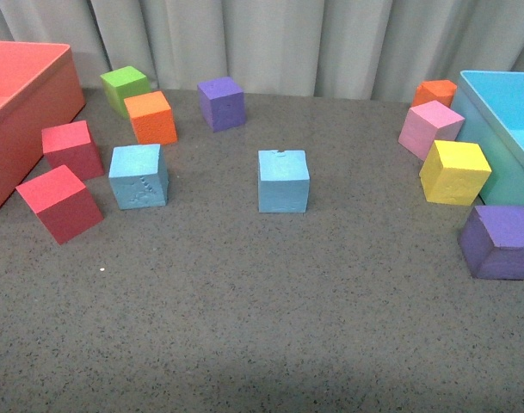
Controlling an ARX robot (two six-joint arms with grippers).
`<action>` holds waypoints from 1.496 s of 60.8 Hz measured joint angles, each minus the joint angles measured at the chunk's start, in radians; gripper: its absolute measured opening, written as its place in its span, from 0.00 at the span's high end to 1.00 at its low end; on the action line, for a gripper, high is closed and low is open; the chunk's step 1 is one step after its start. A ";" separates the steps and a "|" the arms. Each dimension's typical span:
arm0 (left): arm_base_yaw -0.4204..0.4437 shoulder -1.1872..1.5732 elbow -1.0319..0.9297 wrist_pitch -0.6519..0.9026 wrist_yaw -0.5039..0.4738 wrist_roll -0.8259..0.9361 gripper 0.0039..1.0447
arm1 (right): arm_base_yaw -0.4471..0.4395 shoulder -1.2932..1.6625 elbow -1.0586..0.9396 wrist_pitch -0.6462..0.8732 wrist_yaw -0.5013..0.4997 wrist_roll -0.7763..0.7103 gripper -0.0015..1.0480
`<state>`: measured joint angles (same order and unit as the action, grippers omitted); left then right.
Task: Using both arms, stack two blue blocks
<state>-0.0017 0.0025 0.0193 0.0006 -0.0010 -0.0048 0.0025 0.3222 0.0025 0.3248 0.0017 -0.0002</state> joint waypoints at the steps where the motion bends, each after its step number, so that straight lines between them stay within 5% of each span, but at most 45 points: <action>1: 0.000 0.000 0.000 0.000 0.000 0.000 0.06 | 0.000 -0.008 0.000 -0.008 0.000 0.000 0.99; 44: 0.000 0.000 0.000 0.000 0.000 0.000 0.06 | 0.000 -0.317 0.000 -0.323 -0.003 0.000 0.99; 68: 0.000 0.000 0.000 0.000 0.000 0.000 0.06 | 0.000 -0.319 0.000 -0.323 -0.003 0.000 0.28; 75: -0.020 0.167 0.048 -0.105 -0.106 -0.125 0.06 | 0.000 -0.319 0.000 -0.323 -0.003 0.000 0.08; 91: -0.091 0.918 0.219 0.416 -0.108 -0.216 0.06 | 0.000 -0.319 0.000 -0.323 -0.003 0.000 0.09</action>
<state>-0.0929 0.9207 0.2386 0.4168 -0.1093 -0.2207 0.0025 0.0036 0.0029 0.0013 -0.0013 0.0002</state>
